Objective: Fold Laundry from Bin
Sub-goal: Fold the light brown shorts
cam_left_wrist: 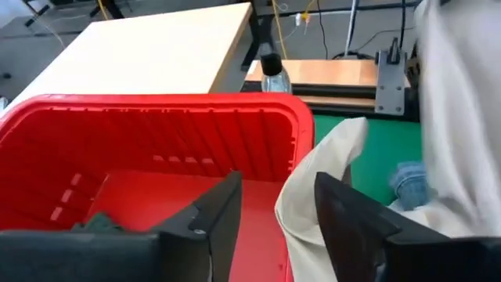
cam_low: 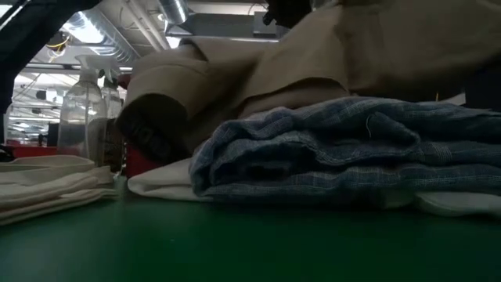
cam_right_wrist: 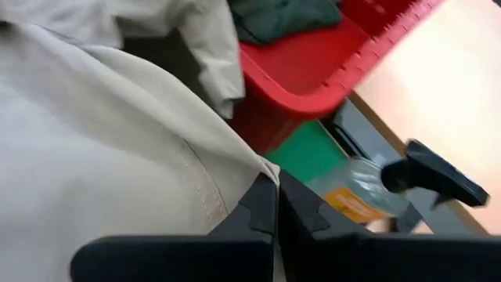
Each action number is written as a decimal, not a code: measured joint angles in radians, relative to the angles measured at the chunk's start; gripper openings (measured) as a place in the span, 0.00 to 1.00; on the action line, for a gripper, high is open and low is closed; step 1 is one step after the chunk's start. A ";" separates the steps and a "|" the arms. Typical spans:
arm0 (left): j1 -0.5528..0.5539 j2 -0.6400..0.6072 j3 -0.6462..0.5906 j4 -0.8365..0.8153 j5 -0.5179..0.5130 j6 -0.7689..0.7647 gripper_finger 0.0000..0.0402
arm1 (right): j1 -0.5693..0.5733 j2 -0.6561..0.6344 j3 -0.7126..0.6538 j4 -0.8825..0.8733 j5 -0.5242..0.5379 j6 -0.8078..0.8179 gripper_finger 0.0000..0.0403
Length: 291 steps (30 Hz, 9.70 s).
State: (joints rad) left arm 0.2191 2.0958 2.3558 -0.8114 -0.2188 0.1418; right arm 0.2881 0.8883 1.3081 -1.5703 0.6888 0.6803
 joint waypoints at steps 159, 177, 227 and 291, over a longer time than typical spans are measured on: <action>-0.887 -0.897 -1.498 0.452 0.008 -1.513 0.00 | -0.092 -0.031 0.092 -0.003 -0.446 -0.033 0.00; -0.876 -0.897 -1.498 0.452 0.001 -1.466 0.00 | -0.093 0.046 0.091 -0.002 -0.297 -0.087 0.37; -0.875 -0.897 -1.498 0.453 -0.061 -1.467 0.00 | -0.091 -0.165 -0.784 0.633 -1.218 0.071 0.38; -1.087 -0.644 -1.286 0.483 0.020 -1.877 0.01 | 0.675 -0.094 -0.616 1.237 -0.880 0.508 0.02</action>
State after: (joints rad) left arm -0.8683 1.4515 1.0695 -0.3285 -0.1989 -1.7354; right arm 0.9630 0.7940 0.6926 -0.3335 -0.1913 1.1884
